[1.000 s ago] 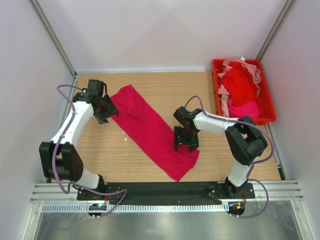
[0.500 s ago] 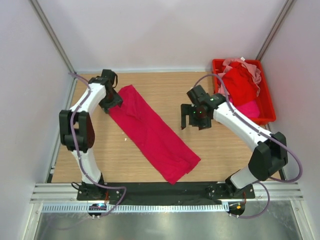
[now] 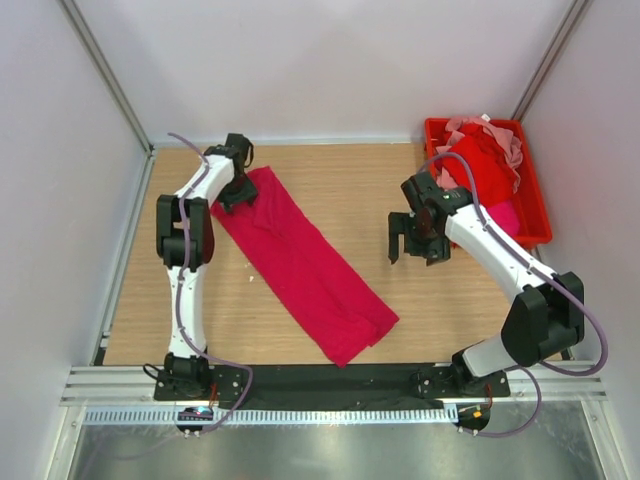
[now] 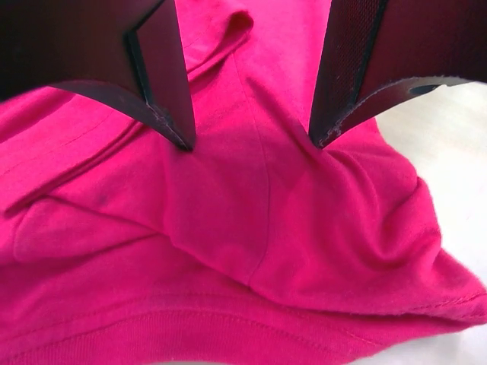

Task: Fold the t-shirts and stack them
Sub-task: Fold the tshirt

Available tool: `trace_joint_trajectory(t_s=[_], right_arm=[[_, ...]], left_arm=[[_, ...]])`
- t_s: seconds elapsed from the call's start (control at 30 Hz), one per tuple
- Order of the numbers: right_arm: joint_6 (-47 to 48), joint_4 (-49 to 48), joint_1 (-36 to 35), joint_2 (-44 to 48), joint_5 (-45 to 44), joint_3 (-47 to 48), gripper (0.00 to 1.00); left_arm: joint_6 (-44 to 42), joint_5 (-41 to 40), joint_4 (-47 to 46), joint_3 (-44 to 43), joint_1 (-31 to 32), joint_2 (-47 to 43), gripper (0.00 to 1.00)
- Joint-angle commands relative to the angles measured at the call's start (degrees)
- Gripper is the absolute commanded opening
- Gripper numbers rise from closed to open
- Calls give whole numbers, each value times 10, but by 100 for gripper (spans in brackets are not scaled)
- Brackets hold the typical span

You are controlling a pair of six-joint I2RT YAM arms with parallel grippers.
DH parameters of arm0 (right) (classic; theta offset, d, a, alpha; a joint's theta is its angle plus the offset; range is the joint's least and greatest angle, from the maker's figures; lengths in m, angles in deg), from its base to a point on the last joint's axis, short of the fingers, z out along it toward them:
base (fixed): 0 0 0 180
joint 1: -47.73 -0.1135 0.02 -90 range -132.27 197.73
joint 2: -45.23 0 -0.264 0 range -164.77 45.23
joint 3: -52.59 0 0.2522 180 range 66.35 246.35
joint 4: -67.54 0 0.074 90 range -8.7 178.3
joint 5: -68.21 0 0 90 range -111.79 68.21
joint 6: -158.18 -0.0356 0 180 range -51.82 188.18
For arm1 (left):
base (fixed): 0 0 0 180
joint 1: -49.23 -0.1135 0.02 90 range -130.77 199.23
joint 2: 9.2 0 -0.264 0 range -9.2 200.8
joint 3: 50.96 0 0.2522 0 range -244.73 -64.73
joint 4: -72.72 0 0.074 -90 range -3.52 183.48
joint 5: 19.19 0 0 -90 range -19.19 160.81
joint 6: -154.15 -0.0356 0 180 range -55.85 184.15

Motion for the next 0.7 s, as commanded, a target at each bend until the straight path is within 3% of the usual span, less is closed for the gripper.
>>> trace_joint_trajectory(t_s=[0.0,0.17,0.33,0.43,0.5,0.57,0.67], right_arm=[[11,0,3,-18,-11,23,90],[5,-12,4,-65,6,43,90],[-1,-17,4,-115,20,71,90],[4,-26,3,-148,52,88,90],[11,-28,-3,-166,68,104,90],[24,-30,-11,-201,96,117,90],[31,-40,-12,-236,131,116,89]], left_arm=[[-91,34,-18,-79,4,55,63],[-201,135,12,-234,4,146,61],[-230,247,-60,-243,6,154,62],[-229,270,-62,-250,17,149,63],[-229,244,-44,-246,24,134,64],[-206,145,-1,-248,27,98,64],[-169,60,27,-237,18,26,67]])
